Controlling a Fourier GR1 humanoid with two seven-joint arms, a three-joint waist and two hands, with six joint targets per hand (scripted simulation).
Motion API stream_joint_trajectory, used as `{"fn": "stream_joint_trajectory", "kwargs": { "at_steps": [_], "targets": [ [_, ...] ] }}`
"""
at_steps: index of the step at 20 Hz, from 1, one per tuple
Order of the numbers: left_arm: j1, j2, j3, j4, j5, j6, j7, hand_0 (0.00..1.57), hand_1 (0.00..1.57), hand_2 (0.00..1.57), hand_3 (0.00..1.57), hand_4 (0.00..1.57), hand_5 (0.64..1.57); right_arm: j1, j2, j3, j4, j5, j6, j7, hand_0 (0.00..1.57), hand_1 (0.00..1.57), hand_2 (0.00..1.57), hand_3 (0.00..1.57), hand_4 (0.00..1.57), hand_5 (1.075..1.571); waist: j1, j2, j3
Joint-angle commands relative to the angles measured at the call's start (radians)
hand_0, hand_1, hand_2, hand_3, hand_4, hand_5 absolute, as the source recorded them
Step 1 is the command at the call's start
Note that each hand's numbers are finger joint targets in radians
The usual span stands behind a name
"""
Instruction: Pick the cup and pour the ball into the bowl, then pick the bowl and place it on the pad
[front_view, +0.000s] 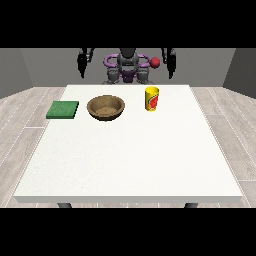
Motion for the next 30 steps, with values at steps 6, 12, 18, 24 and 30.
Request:
{"fn": "stream_joint_trajectory", "kwargs": {
  "at_steps": [6,12,18,24,30],
  "targets": [
    [-0.028,0.055,0.012,-0.110,0.002,-0.008,0.104,0.00,0.00,0.00,0.00,0.00,1.570,-0.022,-0.049,-0.017,-0.104,-0.010,0.008,0.108,0.00,0.00,0.33,0.49,0.85,1.565,0.002,-0.275,0.0040],
    [-0.249,-0.072,0.061,-0.088,0.185,0.064,0.119,0.00,0.00,0.00,0.00,0.00,1.569,-0.188,0.074,0.279,-0.190,-0.104,-0.394,0.165,0.00,0.00,0.25,0.41,0.84,1.568,0.014,-0.126,0.0030],
    [-0.327,0.000,0.128,-0.061,0.211,0.034,0.090,0.00,0.00,0.00,0.00,0.00,1.566,-0.292,0.075,0.212,-0.280,-0.036,-0.367,0.255,0.00,0.00,0.38,0.50,0.81,1.566,-0.004,-0.023,0.0032],
    [-0.295,-0.034,0.097,0.044,0.155,-0.011,-0.143,0.00,0.00,0.00,0.00,0.00,1.560,-0.380,0.075,0.209,-0.210,-0.004,-0.380,0.198,0.00,0.00,0.41,0.70,0.78,1.568,0.000,0.144,0.0026],
    [-0.253,-0.072,-0.001,0.082,0.094,0.017,-0.267,0.00,0.00,0.00,0.00,0.00,1.548,-0.486,0.006,0.028,-0.085,-0.024,-0.362,0.134,0.00,0.00,0.39,0.69,0.69,1.570,0.046,0.211,0.0032]
  ]
}}
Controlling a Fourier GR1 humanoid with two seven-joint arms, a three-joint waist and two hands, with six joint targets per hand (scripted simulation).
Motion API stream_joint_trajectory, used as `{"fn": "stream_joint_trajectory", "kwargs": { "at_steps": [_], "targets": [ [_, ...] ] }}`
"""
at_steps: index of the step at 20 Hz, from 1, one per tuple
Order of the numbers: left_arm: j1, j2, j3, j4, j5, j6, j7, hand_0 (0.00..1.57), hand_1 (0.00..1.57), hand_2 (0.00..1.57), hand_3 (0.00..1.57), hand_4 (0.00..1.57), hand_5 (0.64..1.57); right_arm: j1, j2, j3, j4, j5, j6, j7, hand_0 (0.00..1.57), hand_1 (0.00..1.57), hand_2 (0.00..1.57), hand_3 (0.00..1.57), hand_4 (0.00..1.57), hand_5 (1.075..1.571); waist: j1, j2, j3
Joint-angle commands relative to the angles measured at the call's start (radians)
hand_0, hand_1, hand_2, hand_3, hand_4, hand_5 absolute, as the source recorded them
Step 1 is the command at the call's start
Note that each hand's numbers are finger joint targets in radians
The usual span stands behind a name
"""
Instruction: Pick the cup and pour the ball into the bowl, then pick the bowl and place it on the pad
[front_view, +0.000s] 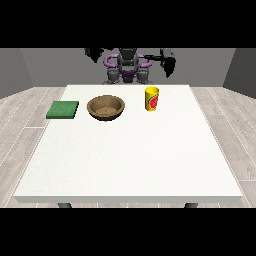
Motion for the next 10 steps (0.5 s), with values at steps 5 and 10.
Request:
{"fn": "stream_joint_trajectory", "kwargs": {
  "at_steps": [5,10],
  "targets": [
    [0.016,-0.018,-0.040,0.096,-0.063,-0.013,-0.169,0.00,0.00,0.00,0.00,0.00,1.536,-0.109,-0.102,-0.180,0.175,-0.043,0.067,-0.115,0.00,0.00,0.42,0.64,0.67,1.567,0.049,0.099,0.0004],
    [0.055,0.020,0.029,0.311,-0.059,-0.060,-0.361,0.00,0.00,0.00,0.00,0.00,1.534,-0.084,-0.131,-0.185,0.155,-0.051,0.104,-0.073,0.00,0.00,0.38,0.56,0.66,1.564,0.005,0.071,0.0000]
  ]
}}
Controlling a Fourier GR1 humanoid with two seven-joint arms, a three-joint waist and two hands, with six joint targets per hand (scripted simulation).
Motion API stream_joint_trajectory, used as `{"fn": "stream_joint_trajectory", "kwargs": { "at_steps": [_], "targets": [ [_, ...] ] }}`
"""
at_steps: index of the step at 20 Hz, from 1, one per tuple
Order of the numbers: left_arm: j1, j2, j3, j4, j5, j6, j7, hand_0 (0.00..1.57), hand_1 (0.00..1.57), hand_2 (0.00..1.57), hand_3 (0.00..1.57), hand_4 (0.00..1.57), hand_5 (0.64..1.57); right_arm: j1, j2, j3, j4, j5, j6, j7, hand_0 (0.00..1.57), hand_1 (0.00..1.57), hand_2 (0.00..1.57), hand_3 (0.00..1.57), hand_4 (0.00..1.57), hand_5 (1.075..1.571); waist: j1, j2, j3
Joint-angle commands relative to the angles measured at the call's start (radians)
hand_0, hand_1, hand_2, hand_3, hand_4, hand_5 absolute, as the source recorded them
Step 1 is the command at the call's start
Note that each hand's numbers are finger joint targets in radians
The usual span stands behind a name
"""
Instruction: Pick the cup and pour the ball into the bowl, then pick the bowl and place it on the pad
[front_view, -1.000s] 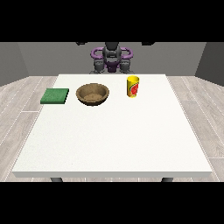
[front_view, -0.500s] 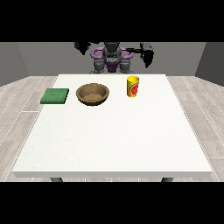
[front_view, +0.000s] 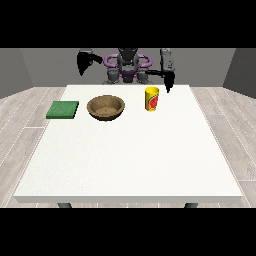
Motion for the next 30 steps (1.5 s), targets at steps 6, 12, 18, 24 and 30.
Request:
{"fn": "stream_joint_trajectory", "kwargs": {
  "at_steps": [6,12,18,24,30],
  "targets": [
    [-0.096,0.026,0.072,0.300,-0.022,0.005,-0.209,0.00,0.00,0.00,0.00,0.00,1.537,-0.035,-0.028,-0.045,0.070,-0.023,0.066,-0.048,0.00,0.00,0.40,0.60,0.66,1.565,-0.043,0.004,-0.0002],
    [-0.144,-0.022,0.063,0.376,-0.050,0.097,-0.202,0.00,0.00,0.00,0.00,0.00,1.529,-0.026,-0.058,-0.093,0.158,-0.031,0.098,-0.090,0.00,0.00,0.37,0.57,0.64,1.565,-0.044,-0.029,0.0000],
    [-0.194,0.010,0.105,0.531,-0.024,0.052,-0.305,0.00,0.00,0.00,0.00,0.00,1.530,-0.022,-0.068,-0.098,0.155,-0.052,0.144,-0.088,0.00,0.00,0.39,0.54,0.63,1.568,-0.070,-0.019,-0.0002],
    [-0.271,-0.007,0.116,0.608,-0.036,0.087,-0.409,0.00,0.00,0.00,0.00,0.00,1.529,-0.077,-0.090,-0.133,0.186,-0.054,0.146,-0.151,0.00,0.00,0.31,0.56,0.62,1.568,-0.087,0.069,-0.0003],
    [-0.220,0.026,0.075,0.665,-0.145,0.208,-0.508,1.24,1.24,1.57,1.57,1.30,1.151,-0.099,-0.128,-0.159,0.161,-0.088,0.172,-0.062,0.00,0.00,0.40,0.61,0.60,1.570,-0.098,0.031,-0.0002]
  ]
}}
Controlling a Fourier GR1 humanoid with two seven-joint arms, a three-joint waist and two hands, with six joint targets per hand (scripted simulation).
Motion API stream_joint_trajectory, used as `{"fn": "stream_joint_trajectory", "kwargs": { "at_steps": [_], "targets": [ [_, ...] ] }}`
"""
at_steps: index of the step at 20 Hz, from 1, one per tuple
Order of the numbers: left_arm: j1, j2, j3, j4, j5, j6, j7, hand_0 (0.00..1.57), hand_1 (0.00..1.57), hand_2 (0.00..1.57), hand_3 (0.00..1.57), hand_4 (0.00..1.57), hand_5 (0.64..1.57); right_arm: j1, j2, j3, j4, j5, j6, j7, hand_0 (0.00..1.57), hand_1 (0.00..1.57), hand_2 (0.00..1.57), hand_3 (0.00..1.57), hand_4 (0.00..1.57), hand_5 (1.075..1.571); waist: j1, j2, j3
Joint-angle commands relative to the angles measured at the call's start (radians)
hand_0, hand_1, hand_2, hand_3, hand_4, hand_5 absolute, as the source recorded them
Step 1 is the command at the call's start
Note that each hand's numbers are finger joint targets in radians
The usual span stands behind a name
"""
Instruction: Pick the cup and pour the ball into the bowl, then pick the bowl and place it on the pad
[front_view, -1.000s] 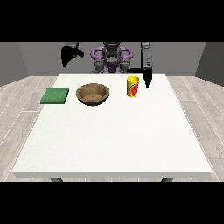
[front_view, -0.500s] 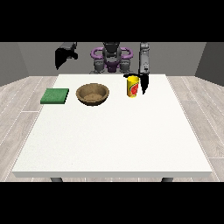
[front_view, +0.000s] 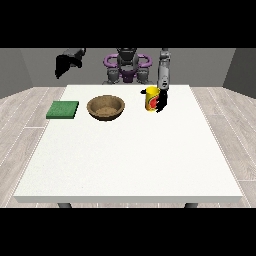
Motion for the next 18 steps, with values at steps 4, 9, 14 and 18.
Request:
{"fn": "stream_joint_trajectory", "kwargs": {
  "at_steps": [4,9,14,18],
  "targets": [
    [0.023,0.000,-0.007,0.090,-0.054,0.071,-0.159,1.32,1.32,1.57,1.57,1.28,1.222,0.002,-0.064,-0.065,-0.006,-0.050,0.050,0.010,0.00,0.00,0.39,0.68,0.58,1.570,-0.012,0.011,-0.0003],
    [-0.015,0.024,-0.006,0.099,-0.046,0.043,-0.077,1.33,1.33,1.57,1.57,1.29,1.198,0.016,-0.117,-0.121,0.042,-0.078,0.085,0.009,0.00,0.00,0.40,0.65,0.58,1.570,0.014,-0.039,0.0001],
    [-0.022,-0.003,-0.085,0.035,-0.107,0.084,0.042,1.35,1.35,1.57,1.57,1.32,1.159,0.132,-0.054,-0.108,0.151,-0.025,0.048,-0.099,0.00,0.00,0.40,0.67,0.58,1.570,0.080,-0.157,0.0010],
    [-0.141,-0.053,-0.117,0.001,-0.160,0.226,0.158,1.35,1.35,1.57,1.57,1.31,1.154,0.061,-0.147,-0.175,0.216,-0.092,0.129,-0.076,0.00,0.00,0.41,0.66,0.55,1.570,0.061,-0.142,0.0011]
  ]
}}
